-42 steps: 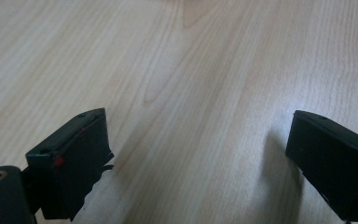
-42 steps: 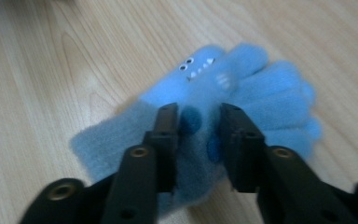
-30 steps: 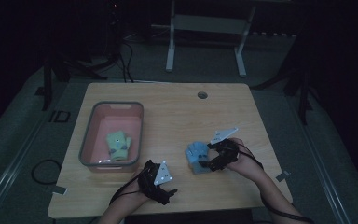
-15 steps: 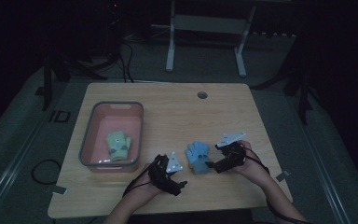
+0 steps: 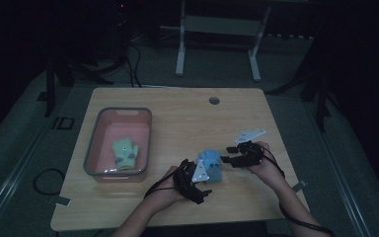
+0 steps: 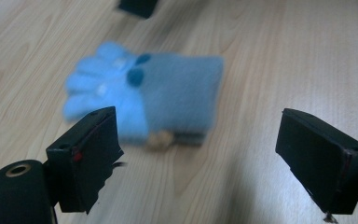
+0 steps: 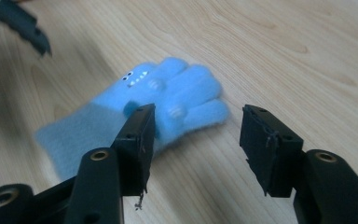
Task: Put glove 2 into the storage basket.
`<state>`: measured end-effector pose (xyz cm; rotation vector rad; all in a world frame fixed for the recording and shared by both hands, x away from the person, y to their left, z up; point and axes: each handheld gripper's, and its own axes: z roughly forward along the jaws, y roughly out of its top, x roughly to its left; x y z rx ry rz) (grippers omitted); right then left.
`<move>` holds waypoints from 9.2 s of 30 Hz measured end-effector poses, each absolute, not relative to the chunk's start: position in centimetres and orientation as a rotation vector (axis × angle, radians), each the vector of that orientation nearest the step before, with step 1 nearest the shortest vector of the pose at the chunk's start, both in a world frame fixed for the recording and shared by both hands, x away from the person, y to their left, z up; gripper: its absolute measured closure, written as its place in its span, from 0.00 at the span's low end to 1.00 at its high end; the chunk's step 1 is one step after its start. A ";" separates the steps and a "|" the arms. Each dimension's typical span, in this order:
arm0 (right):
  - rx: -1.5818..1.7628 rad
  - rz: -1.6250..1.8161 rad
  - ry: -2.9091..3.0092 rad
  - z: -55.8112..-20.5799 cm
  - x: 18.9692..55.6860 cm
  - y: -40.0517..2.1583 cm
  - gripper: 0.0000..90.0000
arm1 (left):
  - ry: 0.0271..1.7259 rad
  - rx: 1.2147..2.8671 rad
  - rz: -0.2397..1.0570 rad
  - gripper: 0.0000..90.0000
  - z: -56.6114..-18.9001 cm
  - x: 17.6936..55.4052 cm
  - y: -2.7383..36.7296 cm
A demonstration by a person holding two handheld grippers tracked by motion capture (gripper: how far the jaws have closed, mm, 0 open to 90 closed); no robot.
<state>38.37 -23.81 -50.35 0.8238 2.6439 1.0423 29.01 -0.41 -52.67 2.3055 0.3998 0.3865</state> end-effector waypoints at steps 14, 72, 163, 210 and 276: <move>0.828 1.074 2.692 -52.3 40.7 -21.1 0.46 | 0.264 2.313 0.440 0.27 -53.0 29.9 -3.3; 0.815 1.194 2.736 -48.7 40.5 -17.2 0.84 | 0.283 2.454 0.491 0.83 -48.6 31.7 -0.4; 0.569 1.163 2.944 -49.4 44.1 8.9 0.78 | 0.704 2.597 0.515 0.79 -49.2 32.4 20.5; 0.449 1.342 2.844 -45.3 41.8 -2.5 0.19 | 0.656 2.311 0.467 0.06 -43.9 31.6 13.2; 0.809 1.302 2.745 -54.8 38.0 -23.1 0.19 | 0.302 2.394 0.212 0.06 -52.5 29.8 -0.4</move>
